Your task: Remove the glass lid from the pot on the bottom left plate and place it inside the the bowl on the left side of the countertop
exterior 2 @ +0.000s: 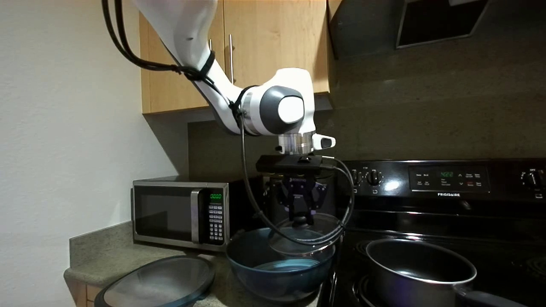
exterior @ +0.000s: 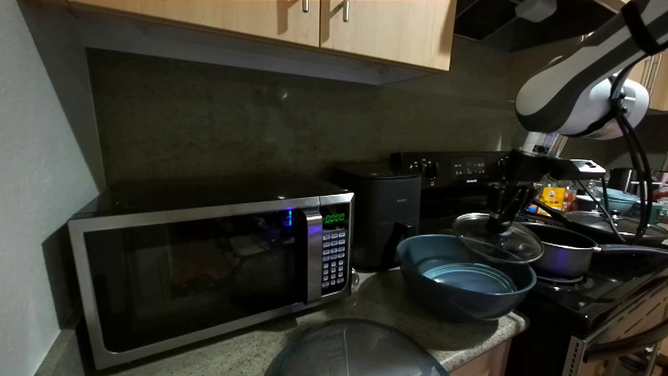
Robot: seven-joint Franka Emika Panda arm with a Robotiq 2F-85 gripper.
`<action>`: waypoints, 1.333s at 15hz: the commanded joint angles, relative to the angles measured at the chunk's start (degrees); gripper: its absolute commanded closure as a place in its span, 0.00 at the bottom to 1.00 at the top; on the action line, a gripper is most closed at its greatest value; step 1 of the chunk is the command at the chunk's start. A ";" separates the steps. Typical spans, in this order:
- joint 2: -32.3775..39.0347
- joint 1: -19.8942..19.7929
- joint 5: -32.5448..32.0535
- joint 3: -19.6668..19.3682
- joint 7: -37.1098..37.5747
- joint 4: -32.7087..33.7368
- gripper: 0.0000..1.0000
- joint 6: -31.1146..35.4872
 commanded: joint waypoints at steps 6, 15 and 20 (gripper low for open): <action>0.33 1.71 -0.30 -0.06 0.15 -2.83 0.53 -0.25; 5.61 4.84 3.16 2.64 -5.20 0.98 0.78 2.56; 11.54 4.45 1.96 4.26 -3.14 5.26 0.78 -0.13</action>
